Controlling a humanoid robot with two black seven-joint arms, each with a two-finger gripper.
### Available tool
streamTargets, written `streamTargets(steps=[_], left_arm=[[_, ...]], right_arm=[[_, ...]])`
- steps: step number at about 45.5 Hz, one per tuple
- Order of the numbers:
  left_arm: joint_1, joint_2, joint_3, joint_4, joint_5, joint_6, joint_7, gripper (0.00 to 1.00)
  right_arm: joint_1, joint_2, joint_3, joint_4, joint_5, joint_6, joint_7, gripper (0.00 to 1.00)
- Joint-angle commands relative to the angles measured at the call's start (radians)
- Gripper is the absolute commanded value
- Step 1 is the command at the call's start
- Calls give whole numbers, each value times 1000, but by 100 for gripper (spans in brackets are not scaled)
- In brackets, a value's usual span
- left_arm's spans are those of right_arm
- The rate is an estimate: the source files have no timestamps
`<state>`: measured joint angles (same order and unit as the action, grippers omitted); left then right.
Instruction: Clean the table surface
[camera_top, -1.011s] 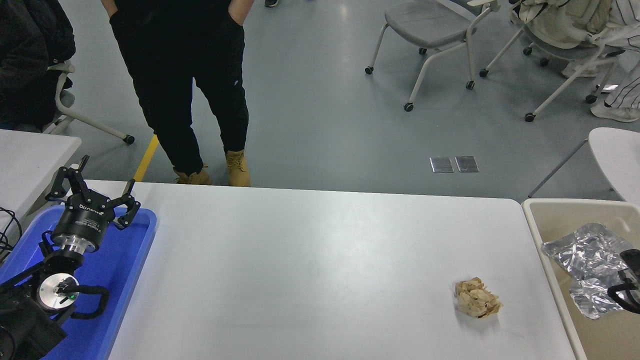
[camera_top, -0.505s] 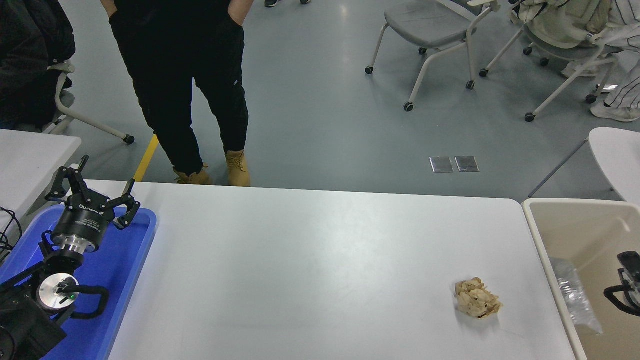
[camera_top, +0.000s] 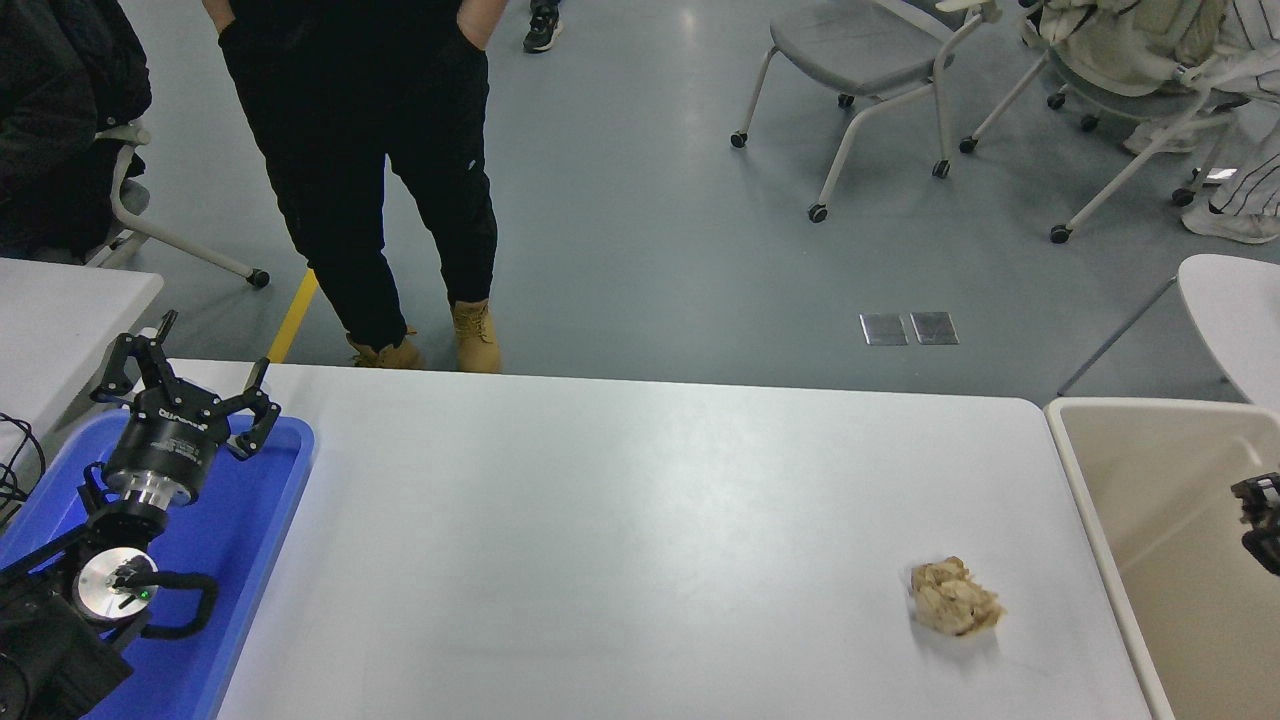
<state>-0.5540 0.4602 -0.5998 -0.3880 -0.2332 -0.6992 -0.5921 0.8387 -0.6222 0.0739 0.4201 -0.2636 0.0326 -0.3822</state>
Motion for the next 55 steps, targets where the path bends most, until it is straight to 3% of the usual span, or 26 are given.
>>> streamTargets(steps=[1, 15, 32, 46, 55], left_arm=[[0, 0, 0, 0, 0, 1, 0, 100], [0, 0, 0, 0, 0, 0, 0, 100], [0, 0, 0, 0, 0, 1, 0, 100], [0, 0, 0, 0, 0, 0, 0, 100], [0, 0, 0, 0, 0, 0, 0, 100]], right_arm=[[7, -94, 110, 216, 0, 4, 197, 100], [-61, -82, 375, 443, 1, 3, 223, 100], [-205, 68, 558, 543, 1, 9, 420, 100], [-317, 205, 650, 552, 1, 98, 614, 100], [-369, 320, 745, 543, 1, 107, 638, 100]])
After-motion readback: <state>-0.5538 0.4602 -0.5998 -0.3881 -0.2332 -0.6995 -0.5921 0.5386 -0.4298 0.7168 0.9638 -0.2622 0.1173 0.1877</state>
